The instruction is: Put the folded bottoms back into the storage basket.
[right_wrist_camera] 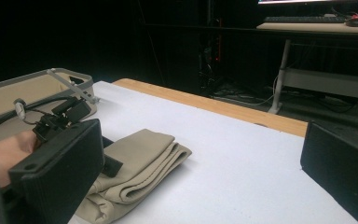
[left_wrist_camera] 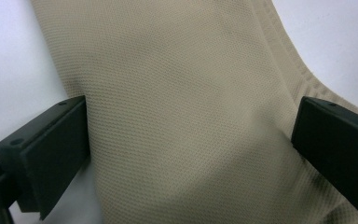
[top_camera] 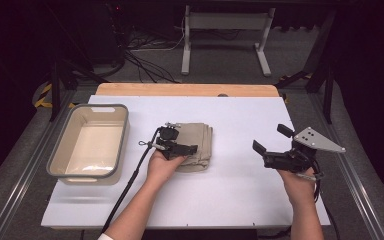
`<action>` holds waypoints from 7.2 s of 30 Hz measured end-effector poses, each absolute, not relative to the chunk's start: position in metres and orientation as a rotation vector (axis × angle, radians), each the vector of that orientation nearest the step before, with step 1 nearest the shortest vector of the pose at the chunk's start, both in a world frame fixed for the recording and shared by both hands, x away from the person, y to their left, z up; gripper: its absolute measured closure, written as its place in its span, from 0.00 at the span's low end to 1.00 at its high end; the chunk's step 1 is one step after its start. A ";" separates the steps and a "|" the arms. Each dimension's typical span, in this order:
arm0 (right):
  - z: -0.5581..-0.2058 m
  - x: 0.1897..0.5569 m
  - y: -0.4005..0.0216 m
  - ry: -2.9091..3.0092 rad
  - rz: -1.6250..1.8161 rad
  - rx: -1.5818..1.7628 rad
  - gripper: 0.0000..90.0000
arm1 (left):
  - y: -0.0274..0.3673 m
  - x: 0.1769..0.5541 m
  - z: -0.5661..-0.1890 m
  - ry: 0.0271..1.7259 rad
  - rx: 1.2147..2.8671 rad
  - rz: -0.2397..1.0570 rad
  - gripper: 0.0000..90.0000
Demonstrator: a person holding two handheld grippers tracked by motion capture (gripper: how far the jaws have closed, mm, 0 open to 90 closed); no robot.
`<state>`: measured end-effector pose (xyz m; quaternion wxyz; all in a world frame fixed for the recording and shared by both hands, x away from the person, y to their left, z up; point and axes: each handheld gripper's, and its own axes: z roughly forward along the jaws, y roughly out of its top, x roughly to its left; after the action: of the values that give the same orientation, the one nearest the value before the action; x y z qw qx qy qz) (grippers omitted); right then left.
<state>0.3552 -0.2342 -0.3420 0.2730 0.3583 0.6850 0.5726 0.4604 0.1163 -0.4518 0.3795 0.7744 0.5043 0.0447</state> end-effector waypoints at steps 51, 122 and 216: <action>-0.342 0.357 -0.228 1.869 1.523 0.955 0.01 | 0.101 0.447 -0.447 1.076 2.103 0.236 0.71; -0.346 0.358 -0.222 1.888 1.520 0.940 0.01 | 0.191 0.401 -0.354 0.941 1.781 0.407 0.75; -0.351 0.360 -0.207 1.955 1.499 0.909 0.01 | 0.348 0.433 -0.388 1.592 2.255 0.465 0.40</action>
<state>0.3603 -0.2068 -0.3513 0.2550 0.3346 0.7199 0.5520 0.4327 0.3477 -0.3877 0.1705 0.7938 0.5604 0.1636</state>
